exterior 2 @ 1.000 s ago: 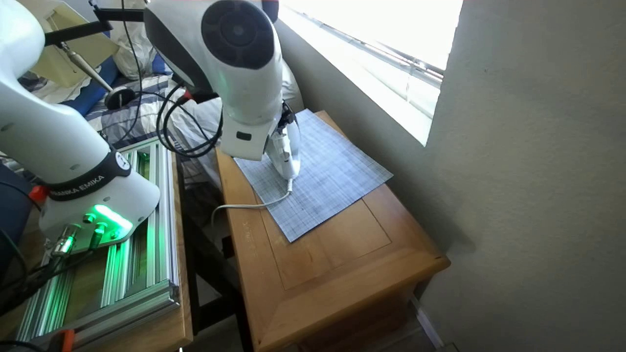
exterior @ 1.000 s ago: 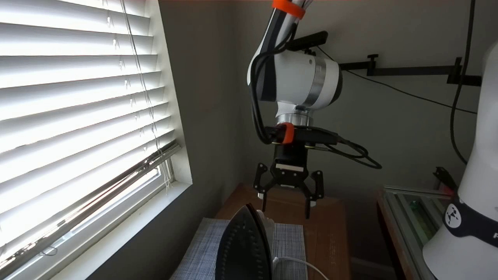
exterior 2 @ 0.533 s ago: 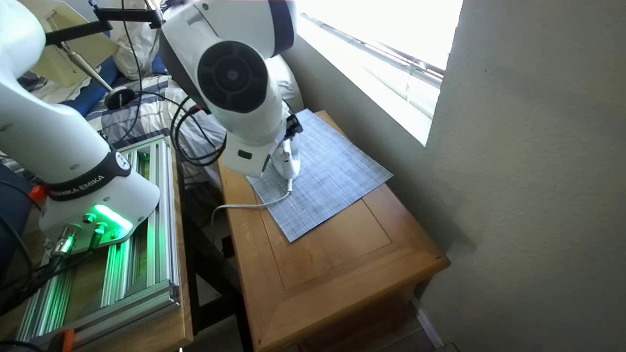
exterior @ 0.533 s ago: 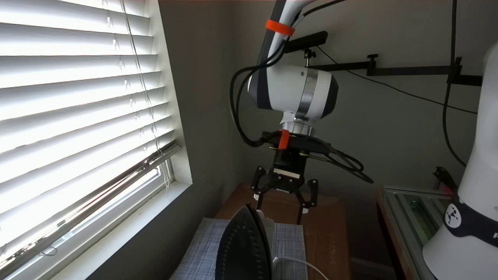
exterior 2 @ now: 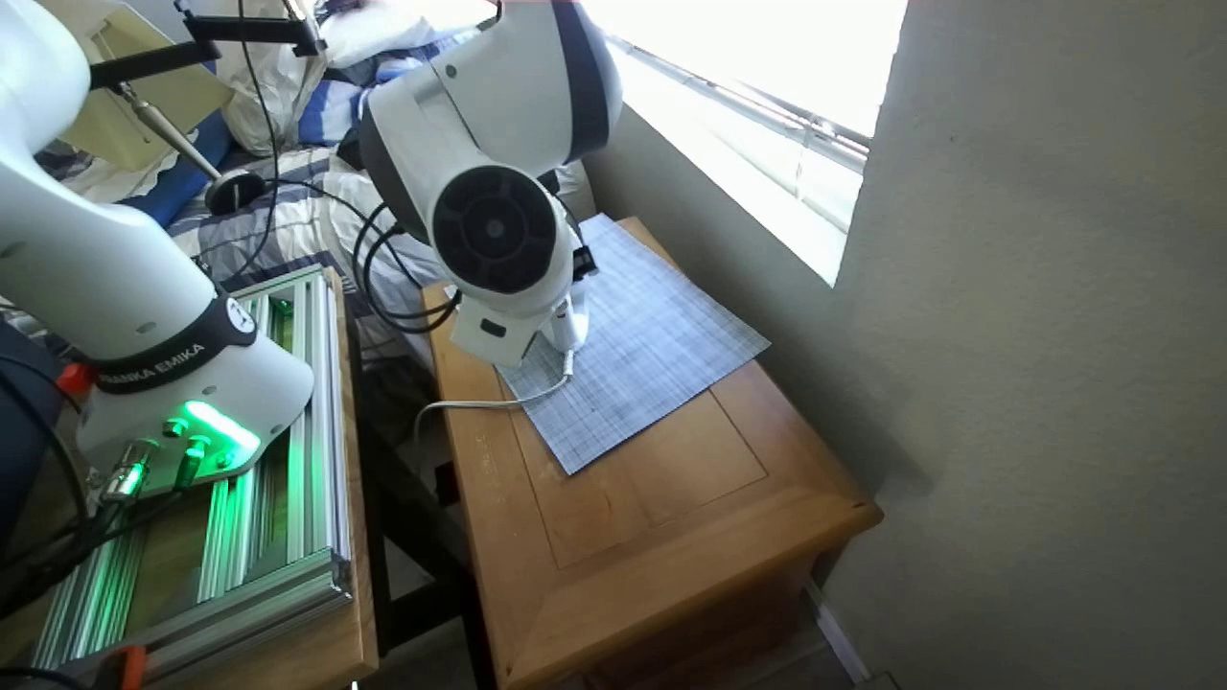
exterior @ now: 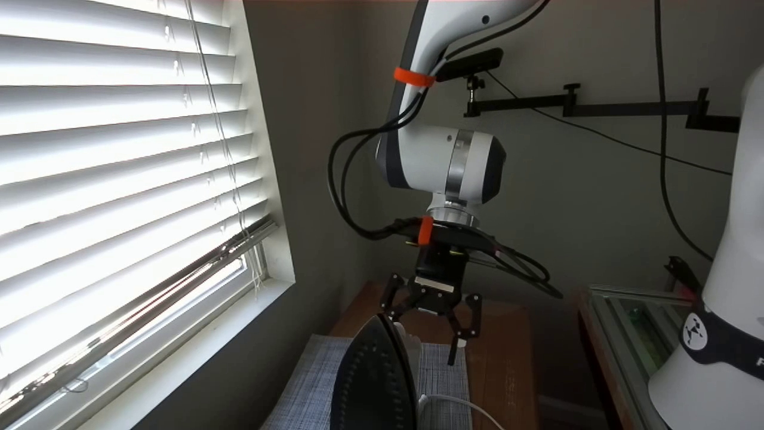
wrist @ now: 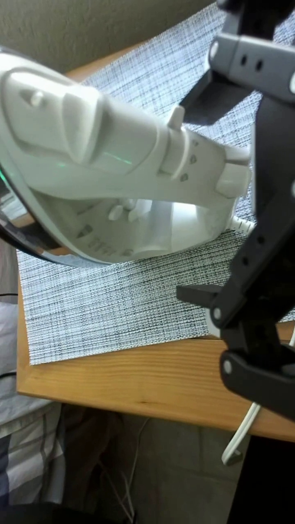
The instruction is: Lay the pressing iron down
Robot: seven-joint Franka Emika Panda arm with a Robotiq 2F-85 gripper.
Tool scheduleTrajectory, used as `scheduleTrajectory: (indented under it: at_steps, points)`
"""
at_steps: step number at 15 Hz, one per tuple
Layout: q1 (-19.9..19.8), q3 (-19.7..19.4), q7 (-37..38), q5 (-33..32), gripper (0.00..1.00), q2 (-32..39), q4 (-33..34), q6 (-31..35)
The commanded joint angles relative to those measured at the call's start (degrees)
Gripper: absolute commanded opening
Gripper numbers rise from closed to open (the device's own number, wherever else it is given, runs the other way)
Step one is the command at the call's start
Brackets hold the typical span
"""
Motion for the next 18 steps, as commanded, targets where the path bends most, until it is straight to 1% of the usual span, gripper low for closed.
scheduleTrajectory:
  at_steps: [1, 12, 13, 16, 17, 18]
  points:
    - [-1.2, -0.8, -2.9, 3.2, 1.00, 4.4, 3.2, -3.9]
    - [-1.7, -1.1, -4.0, 5.7, 1.00, 9.3, 7.4, -10.3]
    - [-1.7, -1.1, -3.9, 5.9, 0.96, 9.5, 7.7, -10.8]
    - [-1.5, -1.1, -3.6, 6.7, 0.96, 10.0, 8.3, -11.7]
    - [-1.4, -1.1, -3.5, 7.0, 0.94, 10.2, 8.5, -12.0]
    - [-1.4, -1.1, -3.5, 7.2, 0.89, 10.4, 8.6, -12.3]
